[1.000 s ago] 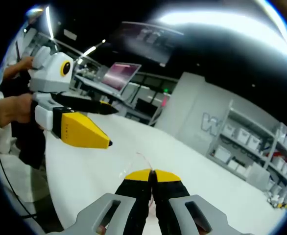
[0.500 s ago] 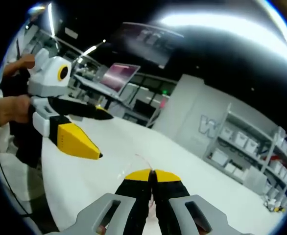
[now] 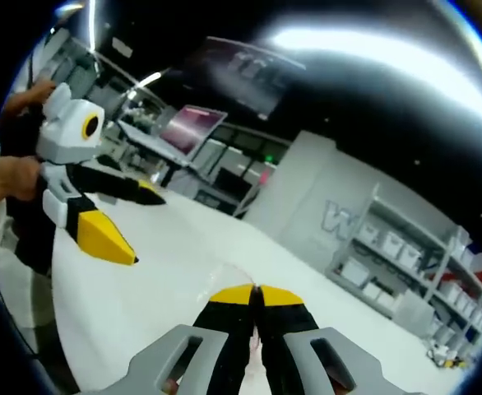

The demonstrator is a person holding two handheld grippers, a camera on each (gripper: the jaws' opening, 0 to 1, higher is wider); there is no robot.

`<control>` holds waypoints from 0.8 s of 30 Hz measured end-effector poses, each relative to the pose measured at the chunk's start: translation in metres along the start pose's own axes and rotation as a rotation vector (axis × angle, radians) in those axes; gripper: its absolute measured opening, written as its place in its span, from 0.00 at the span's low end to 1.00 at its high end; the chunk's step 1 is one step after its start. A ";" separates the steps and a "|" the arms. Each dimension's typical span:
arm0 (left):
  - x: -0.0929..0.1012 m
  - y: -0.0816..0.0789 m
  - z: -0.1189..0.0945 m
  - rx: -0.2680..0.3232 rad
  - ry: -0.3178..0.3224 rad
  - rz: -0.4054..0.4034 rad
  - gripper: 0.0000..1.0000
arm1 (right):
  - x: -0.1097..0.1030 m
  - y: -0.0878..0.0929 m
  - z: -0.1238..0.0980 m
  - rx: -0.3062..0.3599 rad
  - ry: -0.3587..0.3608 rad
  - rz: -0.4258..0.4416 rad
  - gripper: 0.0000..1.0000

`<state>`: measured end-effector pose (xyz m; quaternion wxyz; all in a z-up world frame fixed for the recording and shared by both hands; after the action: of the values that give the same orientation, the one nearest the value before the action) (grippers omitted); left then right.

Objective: Open the resealable bag by pulling the two sides of the seal apart until the entire bag opening is separated and visibly accessible.

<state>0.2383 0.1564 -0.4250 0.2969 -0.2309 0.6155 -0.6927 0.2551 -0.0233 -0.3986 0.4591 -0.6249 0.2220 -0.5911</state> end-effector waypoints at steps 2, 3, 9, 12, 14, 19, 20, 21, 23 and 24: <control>0.000 0.000 -0.001 -0.002 -0.001 -0.004 0.92 | 0.003 -0.001 0.001 0.003 0.007 -0.001 0.00; 0.000 0.001 -0.001 -0.006 -0.001 -0.006 0.91 | 0.004 -0.001 0.001 0.004 0.009 -0.001 0.00; 0.001 0.002 0.000 -0.013 0.003 -0.009 0.91 | 0.010 -0.004 0.002 0.014 0.025 -0.022 0.00; 0.002 0.003 0.000 -0.016 0.004 -0.011 0.90 | 0.015 -0.005 0.003 0.016 0.032 -0.030 0.00; 0.003 0.003 0.000 -0.019 0.005 -0.014 0.90 | 0.017 -0.006 0.003 0.017 0.037 -0.033 0.00; 0.003 0.004 -0.002 -0.023 0.004 -0.016 0.89 | 0.021 -0.008 0.004 0.023 0.049 -0.043 0.00; 0.004 0.004 -0.002 -0.024 0.004 -0.017 0.89 | 0.022 -0.008 0.005 0.025 0.051 -0.046 0.00; 0.004 0.004 -0.002 -0.025 0.005 -0.017 0.89 | 0.023 -0.009 0.005 0.027 0.054 -0.047 0.00; 0.004 0.005 -0.002 -0.030 0.007 -0.019 0.88 | 0.025 -0.010 0.005 0.030 0.057 -0.049 0.00; 0.004 0.005 -0.002 -0.031 0.008 -0.019 0.88 | 0.027 -0.010 0.006 0.031 0.060 -0.050 0.00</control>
<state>0.2345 0.1542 -0.4304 0.2842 -0.2386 0.6250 -0.6868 0.2633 -0.0384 -0.3749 0.4468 -0.6050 0.2106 -0.6245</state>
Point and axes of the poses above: the point that each gripper's makers call its tool centre point, and the gripper's own axes: z roughly forward along the fingers, x roughly to its right, y roughly out of its underside, the point moved 6 cm from there along -z, roughly backward along the fingers, and after that the axes turned 14 degrees about y, right-handed, at the moved point
